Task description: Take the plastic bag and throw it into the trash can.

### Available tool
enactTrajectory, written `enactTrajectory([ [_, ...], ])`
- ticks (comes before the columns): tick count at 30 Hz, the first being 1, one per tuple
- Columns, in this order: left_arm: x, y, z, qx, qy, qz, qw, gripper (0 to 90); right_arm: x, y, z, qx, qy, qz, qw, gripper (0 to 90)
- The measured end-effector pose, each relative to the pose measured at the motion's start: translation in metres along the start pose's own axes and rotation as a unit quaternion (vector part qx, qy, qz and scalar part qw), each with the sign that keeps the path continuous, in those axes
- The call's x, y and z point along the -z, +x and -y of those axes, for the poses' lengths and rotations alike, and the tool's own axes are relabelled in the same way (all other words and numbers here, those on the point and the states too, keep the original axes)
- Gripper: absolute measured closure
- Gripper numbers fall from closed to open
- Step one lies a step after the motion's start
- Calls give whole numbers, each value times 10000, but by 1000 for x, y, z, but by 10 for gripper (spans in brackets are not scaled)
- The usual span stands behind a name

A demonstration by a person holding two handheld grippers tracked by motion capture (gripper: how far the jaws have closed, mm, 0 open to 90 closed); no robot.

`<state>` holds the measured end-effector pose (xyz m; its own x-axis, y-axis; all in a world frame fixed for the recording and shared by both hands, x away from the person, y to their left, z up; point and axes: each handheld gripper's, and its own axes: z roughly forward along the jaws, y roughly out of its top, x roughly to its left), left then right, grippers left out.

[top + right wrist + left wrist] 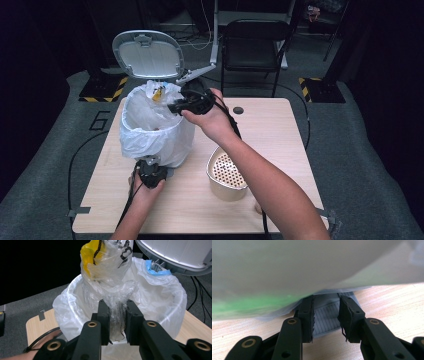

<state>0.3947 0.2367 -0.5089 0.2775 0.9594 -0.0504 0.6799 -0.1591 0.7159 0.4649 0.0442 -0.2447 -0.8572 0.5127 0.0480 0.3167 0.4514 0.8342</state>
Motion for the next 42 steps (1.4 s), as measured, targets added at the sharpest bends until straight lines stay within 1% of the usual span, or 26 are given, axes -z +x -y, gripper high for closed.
enactTrajectory([
  [1,-1,0,0,14,-62,-11,10000,649,-3,0,-1,21,2,10,10000,771],
  [5,0,0,0,-1,-15,-19,10000,650,-10,2,-6,-25,31,78,10000,771],
  [6,-1,0,0,10,-56,-15,10000,649,-12,2,-7,-21,8,85,10000,771],
  [8,0,0,0,-12,36,-2,10000,649,-16,2,-8,-37,12,100,9999,771],
  [12,0,0,0,-3,-3,-22,10000,649,-24,4,-9,-35,3,211,9998,746],
  [13,0,1,0,-59,40,-8,10000,649,-27,4,-8,-32,-6,303,9995,670],
  [14,0,1,0,-65,35,-4,10000,649,-30,4,-8,-57,-8,397,9992,523],
  [15,0,1,0,-67,44,-6,10000,649,-35,4,-8,-120,16,390,9992,410],
  [17,1,1,0,-79,55,-2,10000,649,-42,5,-4,-153,66,380,9991,386],
  [19,1,1,0,-72,44,-2,10000,649,-42,5,-3,-138,55,401,9991,386],
  [21,1,1,0,-71,47,-5,10000,649,-39,6,-1,-134,31,375,9992,393],
  [22,0,0,0,-22,5,-21,10000,649,-37,7,-1,-156,20,374,9992,405],
  [23,1,0,0,-22,55,8,10000,650,-35,7,0,-120,44,386,9992,411],
  [25,1,0,0,-18,49,4,10000,650,-30,6,1,-73,56,429,9990,415],
  [27,0,0,0,-3,-13,-23,10000,649,-24,4,4,-21,68,452,9990,423],
  [28,0,1,0,-53,25,-4,10000,649,-20,4,5,1,46,475,9989,433],
  [30,0,1,0,-54,4,-5,10000,649,-13,2,9,32,11,533,9986,457],
  [33,0,1,0,-51,8,-9,10000,649,-1,-3,17,3,9,532,9986,508],
  [34,0,1,0,-59,24,-4,10000,649,3,-5,20,33,23,560,9984,511],
  [35,0,0,0,3,-11,-10,10000,649,7,-7,24,-35,65,605,9981,517],
  [36,0,0,0,1,-8,-16,10000,650,10,-9,27,-22,74,621,9980,520],
  [37,0,0,0,-51,18,-20,10000,649,14,-11,30,-75,101,649,9978,523],
  [38,0,1,0,-59,23,-18,10000,650,19,-14,35,-44,143,690,9975,525],
  [39,-1,0,0,13,-41,-34,10000,649,21,-16,38,-25,142,712,9974,526],
  [41,0,0,0,-29,-13,-28,10000,649,28,-21,45,-95,152,740,9971,530],
  [42,-1,0,0,-11,-50,-84,10000,649,32,-24,49,-33,151,778,9969,533],
])
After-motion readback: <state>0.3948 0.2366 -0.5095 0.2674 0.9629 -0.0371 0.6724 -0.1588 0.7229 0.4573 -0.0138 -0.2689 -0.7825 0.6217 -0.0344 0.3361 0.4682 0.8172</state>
